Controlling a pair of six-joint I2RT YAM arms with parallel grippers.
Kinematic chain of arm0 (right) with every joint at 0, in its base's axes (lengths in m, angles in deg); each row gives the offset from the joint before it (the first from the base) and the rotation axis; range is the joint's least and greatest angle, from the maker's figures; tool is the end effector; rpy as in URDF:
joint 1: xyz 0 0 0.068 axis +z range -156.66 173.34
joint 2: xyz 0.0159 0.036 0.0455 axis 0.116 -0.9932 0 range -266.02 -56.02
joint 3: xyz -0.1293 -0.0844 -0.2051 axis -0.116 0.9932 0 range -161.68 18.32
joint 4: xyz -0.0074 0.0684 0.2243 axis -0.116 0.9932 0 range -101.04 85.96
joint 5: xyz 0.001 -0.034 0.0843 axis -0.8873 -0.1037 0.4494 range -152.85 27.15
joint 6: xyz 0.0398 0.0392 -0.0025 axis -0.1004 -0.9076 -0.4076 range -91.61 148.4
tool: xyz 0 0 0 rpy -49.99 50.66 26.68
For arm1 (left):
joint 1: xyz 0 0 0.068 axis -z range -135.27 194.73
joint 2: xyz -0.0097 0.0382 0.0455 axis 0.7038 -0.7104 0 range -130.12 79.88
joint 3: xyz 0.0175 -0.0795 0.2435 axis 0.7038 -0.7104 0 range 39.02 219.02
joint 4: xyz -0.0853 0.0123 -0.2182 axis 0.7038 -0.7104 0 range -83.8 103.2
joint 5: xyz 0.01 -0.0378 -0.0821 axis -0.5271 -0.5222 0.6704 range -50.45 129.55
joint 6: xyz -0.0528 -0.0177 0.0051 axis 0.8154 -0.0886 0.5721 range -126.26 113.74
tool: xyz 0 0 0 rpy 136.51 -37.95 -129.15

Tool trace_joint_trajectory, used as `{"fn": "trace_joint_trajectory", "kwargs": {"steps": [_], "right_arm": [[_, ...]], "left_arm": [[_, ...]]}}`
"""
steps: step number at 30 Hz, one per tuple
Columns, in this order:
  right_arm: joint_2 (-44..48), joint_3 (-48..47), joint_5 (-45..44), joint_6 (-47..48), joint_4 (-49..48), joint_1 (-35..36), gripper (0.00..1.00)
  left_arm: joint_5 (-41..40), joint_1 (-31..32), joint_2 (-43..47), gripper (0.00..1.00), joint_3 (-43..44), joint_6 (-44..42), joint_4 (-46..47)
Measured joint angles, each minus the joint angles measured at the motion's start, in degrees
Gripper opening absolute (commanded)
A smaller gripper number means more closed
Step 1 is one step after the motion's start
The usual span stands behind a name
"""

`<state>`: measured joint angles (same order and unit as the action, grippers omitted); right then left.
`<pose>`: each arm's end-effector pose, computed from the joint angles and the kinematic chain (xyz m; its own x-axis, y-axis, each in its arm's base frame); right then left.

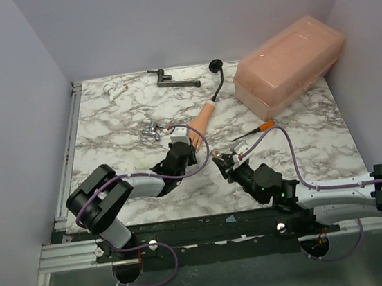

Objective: Paint the nails

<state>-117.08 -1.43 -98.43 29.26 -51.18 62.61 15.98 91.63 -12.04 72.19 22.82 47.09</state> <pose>0.0944 0.1862 0.2302 0.0010 -0.0317 -0.9995 -0.5549 0.8315 -0.0269 0.2101 -0.2018 0.1612 -0.4558 -0.1648 -0.8747 0.2286 0.9281 -0.2940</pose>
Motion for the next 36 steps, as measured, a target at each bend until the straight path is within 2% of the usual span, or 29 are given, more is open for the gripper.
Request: {"fn": "trace_joint_trajectory", "kwargs": {"steps": [22, 36], "right_arm": [[-0.2, 0.0, 0.0, 0.0, 0.0, 0.0, 0.01], [-0.2, 0.0, 0.0, 0.0, 0.0, 0.0, 0.01]], "left_arm": [[0.4, 0.0, -0.9, 0.00, 1.2, -1.7, 0.5], [0.4, 0.0, -3.3, 0.00, 5.0, -0.9, -4.5]]}}
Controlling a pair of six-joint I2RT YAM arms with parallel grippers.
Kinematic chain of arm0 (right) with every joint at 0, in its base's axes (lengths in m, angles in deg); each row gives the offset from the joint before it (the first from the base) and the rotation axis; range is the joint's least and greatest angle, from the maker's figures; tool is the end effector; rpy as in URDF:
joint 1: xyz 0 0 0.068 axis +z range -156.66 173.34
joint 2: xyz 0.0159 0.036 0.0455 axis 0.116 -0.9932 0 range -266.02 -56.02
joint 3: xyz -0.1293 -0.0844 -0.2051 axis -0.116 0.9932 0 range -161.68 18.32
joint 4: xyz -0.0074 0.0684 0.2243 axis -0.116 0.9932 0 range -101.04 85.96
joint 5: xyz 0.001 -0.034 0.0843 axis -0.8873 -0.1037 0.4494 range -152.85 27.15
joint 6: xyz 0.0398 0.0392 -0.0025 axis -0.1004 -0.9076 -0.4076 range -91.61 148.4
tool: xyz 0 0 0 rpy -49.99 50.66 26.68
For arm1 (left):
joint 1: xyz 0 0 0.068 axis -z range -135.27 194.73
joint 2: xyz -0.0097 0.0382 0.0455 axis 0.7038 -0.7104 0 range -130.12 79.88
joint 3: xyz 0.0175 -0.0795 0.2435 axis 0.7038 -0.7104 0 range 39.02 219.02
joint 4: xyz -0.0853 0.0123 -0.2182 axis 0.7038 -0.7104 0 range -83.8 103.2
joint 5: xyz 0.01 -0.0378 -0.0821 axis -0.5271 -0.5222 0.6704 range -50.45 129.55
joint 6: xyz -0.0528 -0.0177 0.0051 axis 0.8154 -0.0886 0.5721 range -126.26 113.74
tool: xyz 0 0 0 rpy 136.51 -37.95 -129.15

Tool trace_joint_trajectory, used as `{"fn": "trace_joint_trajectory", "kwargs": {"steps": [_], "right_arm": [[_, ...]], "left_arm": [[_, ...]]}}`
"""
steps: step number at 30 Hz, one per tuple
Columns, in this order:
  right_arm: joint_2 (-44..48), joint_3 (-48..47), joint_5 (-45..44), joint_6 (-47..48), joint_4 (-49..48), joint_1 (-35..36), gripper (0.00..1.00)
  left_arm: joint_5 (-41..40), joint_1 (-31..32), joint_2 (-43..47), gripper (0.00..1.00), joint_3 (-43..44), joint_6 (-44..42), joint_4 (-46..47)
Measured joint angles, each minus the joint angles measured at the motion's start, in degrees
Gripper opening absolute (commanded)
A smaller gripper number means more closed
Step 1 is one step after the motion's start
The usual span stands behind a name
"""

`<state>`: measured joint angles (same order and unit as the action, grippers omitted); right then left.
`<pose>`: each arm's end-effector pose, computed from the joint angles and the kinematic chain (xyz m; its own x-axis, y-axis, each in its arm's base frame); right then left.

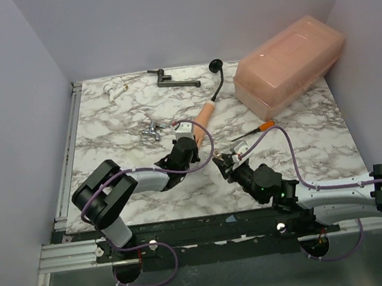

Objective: Paint the nails

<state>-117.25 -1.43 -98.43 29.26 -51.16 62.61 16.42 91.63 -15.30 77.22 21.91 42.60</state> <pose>0.0946 0.1865 0.2296 -0.0002 -0.0348 -0.9994 -0.5549 0.8314 -0.0288 0.2212 -0.2140 0.1607 -0.4835 -0.1186 -0.8673 0.2329 0.9377 -0.2580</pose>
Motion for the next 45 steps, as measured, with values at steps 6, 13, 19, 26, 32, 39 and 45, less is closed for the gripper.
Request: {"fn": "trace_joint_trajectory", "kwargs": {"steps": [6, 13, 19, 26, 32, 39, 45], "right_arm": [[0.0, 0.0, 0.0, 0.0, 0.0, 0.0, 0.01], [0.0, 0.0, 0.0, 0.0, 0.0, 0.0, 0.01], [0.0, 0.0, 0.0, 0.0, 0.0, 0.0, 0.01], [0.0, 0.0, 0.0, 0.0, 0.0, 0.0, 0.01], [0.0, 0.0, 0.0, 0.0, 0.0, 0.0, 0.01], [0.0, 0.0, 0.0, 0.0, 0.0, 0.0, 0.01], [0.0, 0.0, 0.0, 0.0, 0.0, 0.0, 0.01]], "left_arm": [[-0.2, 0.0, 0.0, 0.00, 0.0, 1.2, -1.6], [-0.3, 0.0, 0.0, 0.00, 0.1, 1.9, -1.9], [-0.3, 0.0, 0.0, 0.00, 0.1, 2.3, -1.9], [-0.4, 0.0, 0.0, 0.00, 0.0, 3.0, -1.9], [-0.4, 0.0, 0.5, 0.00, -0.5, 3.4, -2.1], [-0.3, 0.0, 1.1, 0.00, -1.2, 3.9, -2.4], [-0.3, 0.0, 1.5, 0.00, -1.8, 4.3, -2.5]]}}
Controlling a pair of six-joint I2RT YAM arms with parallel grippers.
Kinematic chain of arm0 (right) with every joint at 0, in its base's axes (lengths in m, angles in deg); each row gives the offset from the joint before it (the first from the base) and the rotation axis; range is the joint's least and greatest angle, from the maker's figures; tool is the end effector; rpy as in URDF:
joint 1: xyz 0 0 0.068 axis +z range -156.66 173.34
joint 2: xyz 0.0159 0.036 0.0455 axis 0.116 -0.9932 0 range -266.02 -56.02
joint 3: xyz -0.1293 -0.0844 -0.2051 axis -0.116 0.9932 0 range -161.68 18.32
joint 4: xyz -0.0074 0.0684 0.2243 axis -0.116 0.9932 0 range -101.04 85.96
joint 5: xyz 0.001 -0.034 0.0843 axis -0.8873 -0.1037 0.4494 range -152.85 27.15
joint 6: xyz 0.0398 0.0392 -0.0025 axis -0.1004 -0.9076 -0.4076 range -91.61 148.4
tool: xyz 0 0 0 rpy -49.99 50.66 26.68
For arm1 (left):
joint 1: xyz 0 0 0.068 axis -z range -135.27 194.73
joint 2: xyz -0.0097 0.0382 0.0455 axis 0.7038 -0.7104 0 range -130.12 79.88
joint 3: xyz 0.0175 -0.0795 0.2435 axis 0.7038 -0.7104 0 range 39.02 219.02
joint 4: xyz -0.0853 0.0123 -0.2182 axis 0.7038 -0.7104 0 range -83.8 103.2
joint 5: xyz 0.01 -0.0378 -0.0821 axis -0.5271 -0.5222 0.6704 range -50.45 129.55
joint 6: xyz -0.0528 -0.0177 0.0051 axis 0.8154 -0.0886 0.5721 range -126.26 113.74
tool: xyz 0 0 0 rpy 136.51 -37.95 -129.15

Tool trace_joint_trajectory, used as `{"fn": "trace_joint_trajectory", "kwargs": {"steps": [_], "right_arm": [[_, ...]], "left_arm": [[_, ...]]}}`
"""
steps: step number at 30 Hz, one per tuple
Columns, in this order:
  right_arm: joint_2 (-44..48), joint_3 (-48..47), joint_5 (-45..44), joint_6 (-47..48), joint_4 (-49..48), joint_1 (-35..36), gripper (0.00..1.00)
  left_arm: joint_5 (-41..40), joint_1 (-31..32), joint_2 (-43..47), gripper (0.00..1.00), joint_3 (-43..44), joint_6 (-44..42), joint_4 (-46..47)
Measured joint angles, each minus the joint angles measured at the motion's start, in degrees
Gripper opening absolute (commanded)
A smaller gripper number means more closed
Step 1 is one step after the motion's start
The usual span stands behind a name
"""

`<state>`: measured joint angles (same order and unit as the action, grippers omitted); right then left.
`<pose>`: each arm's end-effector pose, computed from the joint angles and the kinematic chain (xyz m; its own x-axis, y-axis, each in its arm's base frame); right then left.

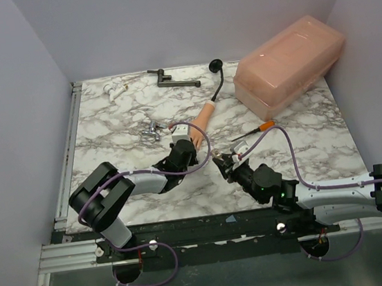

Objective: Paint the nails

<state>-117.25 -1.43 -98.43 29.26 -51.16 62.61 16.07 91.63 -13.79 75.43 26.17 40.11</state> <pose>0.0946 0.1865 0.2296 -0.0002 -0.0348 -0.9994 -0.5549 0.8314 -0.0288 0.2146 -0.2067 0.1558 -0.5245 -0.1593 -0.8364 0.1818 0.9387 -0.2928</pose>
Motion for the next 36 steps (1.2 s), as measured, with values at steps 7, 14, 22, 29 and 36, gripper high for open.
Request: {"fn": "trace_joint_trajectory", "kwargs": {"steps": [7, 14, 22, 29, 36], "right_arm": [[0.0, 0.0, 0.0, 0.0, 0.0, 0.0, 0.01], [0.0, 0.0, 0.0, 0.0, 0.0, 0.0, 0.01], [0.0, 0.0, 0.0, 0.0, 0.0, 0.0, 0.01], [0.0, 0.0, 0.0, 0.0, 0.0, 0.0, 0.01], [0.0, 0.0, 0.0, 0.0, 0.0, 0.0, 0.01]], "left_arm": [[0.0, 0.0, 1.2, 0.00, -1.3, 0.2, -0.1], [0.0, 0.0, 1.7, 0.00, -1.8, 0.3, -0.1], [0.0, 0.1, 2.5, 0.00, -3.2, -0.5, 1.7], [-0.1, 0.7, 3.1, 0.00, -3.7, -2.0, 4.2], [-0.1, 1.6, 3.2, 0.00, -3.8, -4.3, 6.9]]}}
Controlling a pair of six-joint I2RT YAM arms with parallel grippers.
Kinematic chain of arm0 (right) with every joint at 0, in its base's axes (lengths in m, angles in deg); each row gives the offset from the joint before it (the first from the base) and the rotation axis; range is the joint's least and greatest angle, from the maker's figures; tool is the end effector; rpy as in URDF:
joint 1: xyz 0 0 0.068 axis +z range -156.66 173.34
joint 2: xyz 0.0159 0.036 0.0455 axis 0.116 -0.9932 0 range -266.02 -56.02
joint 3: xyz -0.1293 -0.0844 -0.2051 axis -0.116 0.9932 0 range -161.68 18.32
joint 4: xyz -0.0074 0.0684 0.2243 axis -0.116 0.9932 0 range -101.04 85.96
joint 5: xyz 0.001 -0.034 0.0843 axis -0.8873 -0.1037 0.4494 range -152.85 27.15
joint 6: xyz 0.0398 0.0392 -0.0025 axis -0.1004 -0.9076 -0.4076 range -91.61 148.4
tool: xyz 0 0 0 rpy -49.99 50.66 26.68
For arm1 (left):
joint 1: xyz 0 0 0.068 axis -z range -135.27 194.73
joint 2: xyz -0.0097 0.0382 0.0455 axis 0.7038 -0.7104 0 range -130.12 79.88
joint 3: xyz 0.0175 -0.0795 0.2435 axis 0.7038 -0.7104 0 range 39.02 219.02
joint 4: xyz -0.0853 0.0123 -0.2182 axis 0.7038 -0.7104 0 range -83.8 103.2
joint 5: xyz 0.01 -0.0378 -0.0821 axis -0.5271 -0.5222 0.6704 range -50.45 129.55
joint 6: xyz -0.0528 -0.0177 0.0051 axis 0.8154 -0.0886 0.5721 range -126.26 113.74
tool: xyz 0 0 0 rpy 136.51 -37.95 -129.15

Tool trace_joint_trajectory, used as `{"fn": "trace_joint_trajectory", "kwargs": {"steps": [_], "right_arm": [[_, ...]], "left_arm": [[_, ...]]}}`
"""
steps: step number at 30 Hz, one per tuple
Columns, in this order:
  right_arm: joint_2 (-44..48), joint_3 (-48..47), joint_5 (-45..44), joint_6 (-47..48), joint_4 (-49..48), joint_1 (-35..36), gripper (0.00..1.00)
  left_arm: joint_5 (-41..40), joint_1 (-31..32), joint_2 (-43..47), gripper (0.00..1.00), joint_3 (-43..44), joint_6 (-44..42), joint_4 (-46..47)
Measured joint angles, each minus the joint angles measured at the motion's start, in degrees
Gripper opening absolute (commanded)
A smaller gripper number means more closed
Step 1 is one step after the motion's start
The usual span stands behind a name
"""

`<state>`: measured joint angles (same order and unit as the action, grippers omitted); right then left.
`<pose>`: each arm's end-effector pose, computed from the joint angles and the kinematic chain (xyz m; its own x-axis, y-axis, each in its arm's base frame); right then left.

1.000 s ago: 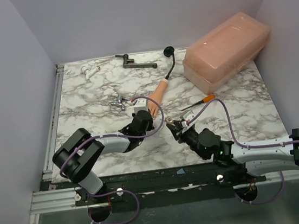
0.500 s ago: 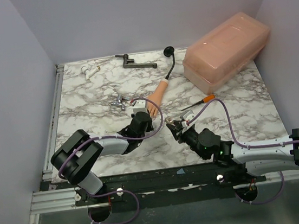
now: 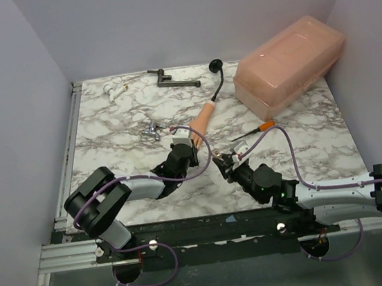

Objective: Paint the nails

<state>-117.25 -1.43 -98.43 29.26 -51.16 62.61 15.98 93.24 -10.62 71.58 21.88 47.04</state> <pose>0.0946 0.1865 0.2296 -0.0002 -0.0348 -0.9994 -0.5549 0.8314 -0.0288 0.2021 -0.2051 0.1650 -0.4483 -0.1456 -0.8820 0.2646 0.9208 -0.2865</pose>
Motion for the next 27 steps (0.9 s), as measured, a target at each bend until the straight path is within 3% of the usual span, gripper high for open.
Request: {"fn": "trace_joint_trajectory", "kwargs": {"steps": [12, 27], "right_arm": [[0.0, 0.0, 0.0, 0.0, 0.0, 0.0, 0.01], [0.0, 0.0, 0.0, 0.0, 0.0, 0.0, 0.01]], "left_arm": [[-1.6, 0.1, -3.4, 0.00, 5.3, -0.4, -4.7], [-2.8, 0.4, -3.4, 0.00, 5.7, 2.0, -10.4]]}}
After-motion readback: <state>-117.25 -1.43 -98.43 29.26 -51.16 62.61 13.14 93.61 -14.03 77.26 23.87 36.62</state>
